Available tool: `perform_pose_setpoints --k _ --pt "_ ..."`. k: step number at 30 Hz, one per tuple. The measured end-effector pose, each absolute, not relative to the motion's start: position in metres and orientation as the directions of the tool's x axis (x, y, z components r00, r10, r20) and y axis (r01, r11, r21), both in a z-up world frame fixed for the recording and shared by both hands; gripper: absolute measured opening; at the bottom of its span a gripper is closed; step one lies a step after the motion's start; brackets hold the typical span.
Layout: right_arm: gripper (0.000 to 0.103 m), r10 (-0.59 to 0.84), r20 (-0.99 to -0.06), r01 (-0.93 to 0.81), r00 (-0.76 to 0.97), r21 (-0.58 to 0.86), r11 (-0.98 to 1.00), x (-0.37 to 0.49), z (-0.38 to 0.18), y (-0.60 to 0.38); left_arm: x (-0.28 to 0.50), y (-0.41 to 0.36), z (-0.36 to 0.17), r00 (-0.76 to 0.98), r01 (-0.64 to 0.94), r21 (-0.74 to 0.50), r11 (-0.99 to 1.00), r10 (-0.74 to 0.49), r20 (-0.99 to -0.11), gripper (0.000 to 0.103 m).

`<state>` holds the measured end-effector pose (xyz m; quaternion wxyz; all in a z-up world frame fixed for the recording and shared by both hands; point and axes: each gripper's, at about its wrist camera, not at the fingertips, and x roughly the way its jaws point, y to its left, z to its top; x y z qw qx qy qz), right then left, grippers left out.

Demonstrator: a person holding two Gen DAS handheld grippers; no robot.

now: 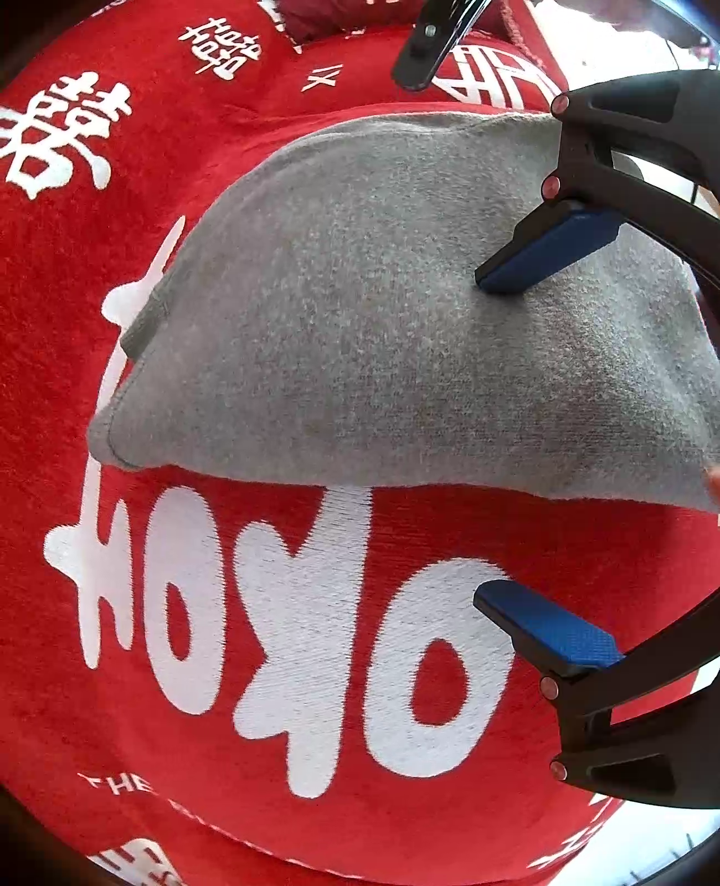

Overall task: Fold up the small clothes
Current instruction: 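Open the right gripper and lift both grippers off the bundle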

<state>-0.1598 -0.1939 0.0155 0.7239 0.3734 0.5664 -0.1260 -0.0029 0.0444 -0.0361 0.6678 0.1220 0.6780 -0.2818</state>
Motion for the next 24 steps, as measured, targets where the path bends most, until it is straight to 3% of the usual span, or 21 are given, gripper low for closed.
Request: perform_pose_setpoints --k 1,2,8,14,15,16,17,24 --pt "0.039 0.231 -0.919 0.579 0.320 0.382 0.720 -0.152 0.019 -0.186 -0.005 0.045 -0.036 -0.073 0.545 -0.215 0.810 -0.210 -0.975 0.103" --pt "0.042 0.231 -0.922 0.564 0.310 0.374 0.736 -0.145 0.017 -0.181 -0.005 0.045 -0.036 -0.070 0.546 -0.213 0.810 -0.210 -0.975 0.103" --pt "0.044 0.250 -0.941 0.570 0.230 0.338 0.749 -0.138 -0.027 -0.167 -0.003 0.047 -0.034 -0.059 0.535 -0.192 0.823 -0.190 -0.980 0.103" --pt "0.047 0.254 -0.940 0.578 0.230 0.341 0.741 -0.150 -0.021 -0.168 -0.003 0.048 -0.032 -0.054 0.526 -0.174 0.833 -0.172 -0.984 0.103" --pt "0.050 0.245 -0.945 0.583 0.218 0.328 0.743 -0.152 -0.021 -0.169 -0.003 0.048 -0.031 -0.048 0.528 -0.168 0.833 -0.168 -0.985 0.103" --pt "0.061 0.236 -0.951 0.593 0.201 0.310 0.743 -0.154 -0.021 -0.169 -0.004 0.048 -0.029 -0.042 0.531 -0.162 0.832 -0.165 -0.985 0.103" --pt "0.065 0.237 -0.953 0.609 0.190 0.304 0.733 -0.158 -0.022 -0.172 -0.006 0.044 -0.028 -0.031 0.535 -0.152 0.831 -0.160 -0.987 0.103" --pt "0.066 0.262 -0.947 0.663 0.186 0.318 0.677 -0.186 -0.012 -0.171 -0.020 0.045 -0.014 0.008 0.573 -0.084 0.815 -0.109 -0.994 0.103"
